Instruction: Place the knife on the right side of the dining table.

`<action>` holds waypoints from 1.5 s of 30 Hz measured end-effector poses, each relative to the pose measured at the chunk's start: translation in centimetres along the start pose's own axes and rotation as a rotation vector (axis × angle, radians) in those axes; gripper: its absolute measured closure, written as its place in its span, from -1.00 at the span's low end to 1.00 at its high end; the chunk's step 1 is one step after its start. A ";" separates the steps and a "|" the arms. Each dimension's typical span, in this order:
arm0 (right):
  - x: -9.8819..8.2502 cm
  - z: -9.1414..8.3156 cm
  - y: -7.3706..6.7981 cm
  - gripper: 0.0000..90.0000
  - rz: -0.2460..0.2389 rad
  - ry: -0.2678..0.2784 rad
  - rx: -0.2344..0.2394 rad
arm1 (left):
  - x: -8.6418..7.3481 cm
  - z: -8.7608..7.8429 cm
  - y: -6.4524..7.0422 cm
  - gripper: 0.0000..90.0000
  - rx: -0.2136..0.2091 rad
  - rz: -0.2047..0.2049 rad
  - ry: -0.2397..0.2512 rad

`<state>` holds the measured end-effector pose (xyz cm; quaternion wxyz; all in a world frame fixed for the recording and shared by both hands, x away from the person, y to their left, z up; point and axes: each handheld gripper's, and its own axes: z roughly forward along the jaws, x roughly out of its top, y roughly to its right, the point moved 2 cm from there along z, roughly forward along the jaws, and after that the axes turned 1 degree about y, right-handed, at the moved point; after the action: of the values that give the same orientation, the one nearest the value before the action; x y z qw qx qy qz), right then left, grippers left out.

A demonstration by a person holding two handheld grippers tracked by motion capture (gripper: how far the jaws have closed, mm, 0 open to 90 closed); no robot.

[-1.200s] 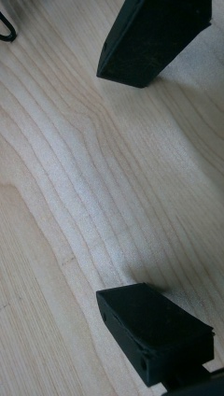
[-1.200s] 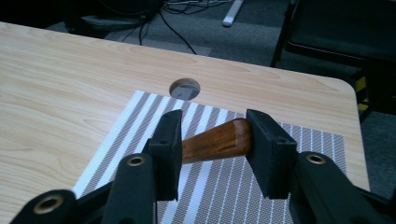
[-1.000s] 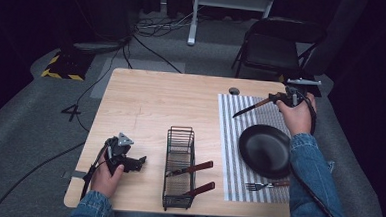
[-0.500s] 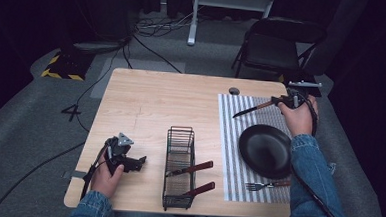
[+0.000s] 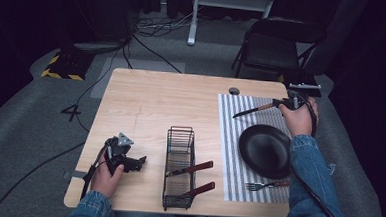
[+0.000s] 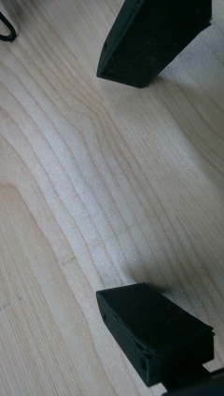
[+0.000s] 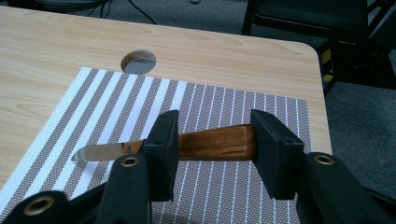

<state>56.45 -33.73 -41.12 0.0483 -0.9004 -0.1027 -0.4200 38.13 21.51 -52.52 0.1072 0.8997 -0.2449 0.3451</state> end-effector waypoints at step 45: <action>-2.7 2.6 1.9 -0.05 0.065 -0.082 -0.015 | 0.0 0.0 0.0 -1.00 -0.001 0.001 -0.001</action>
<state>57.12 -35.49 -44.89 0.0509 -0.9200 -0.0718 -0.3818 38.13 21.51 -52.52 0.1074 0.8997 -0.2453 0.3447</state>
